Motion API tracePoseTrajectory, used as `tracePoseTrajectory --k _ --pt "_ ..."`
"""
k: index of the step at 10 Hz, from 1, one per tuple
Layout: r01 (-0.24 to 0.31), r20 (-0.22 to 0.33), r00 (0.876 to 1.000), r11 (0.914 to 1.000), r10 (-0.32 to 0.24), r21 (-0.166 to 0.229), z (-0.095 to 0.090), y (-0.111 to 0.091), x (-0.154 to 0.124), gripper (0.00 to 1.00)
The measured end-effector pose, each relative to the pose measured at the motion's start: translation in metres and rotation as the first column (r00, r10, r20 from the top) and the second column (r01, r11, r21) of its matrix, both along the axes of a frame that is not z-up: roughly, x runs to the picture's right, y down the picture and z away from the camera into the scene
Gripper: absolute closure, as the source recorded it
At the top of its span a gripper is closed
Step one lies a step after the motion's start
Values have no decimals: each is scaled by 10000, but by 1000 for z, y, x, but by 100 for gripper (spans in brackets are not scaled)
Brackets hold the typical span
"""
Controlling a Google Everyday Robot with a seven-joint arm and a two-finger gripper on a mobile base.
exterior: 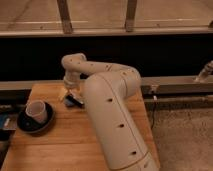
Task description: Place the eraser on the white sponge
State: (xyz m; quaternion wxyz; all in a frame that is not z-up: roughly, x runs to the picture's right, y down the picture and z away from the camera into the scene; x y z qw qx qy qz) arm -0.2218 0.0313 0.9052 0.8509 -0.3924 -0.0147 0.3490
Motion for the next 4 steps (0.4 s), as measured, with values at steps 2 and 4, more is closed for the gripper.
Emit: tracePoseTrajectory --k 2,4 --pt "-509 -107 9986 9967 516 629 -26 -16 19 20" --pt "-1126 -317 9925 9845 1179 1343 -55 -28 51 20"
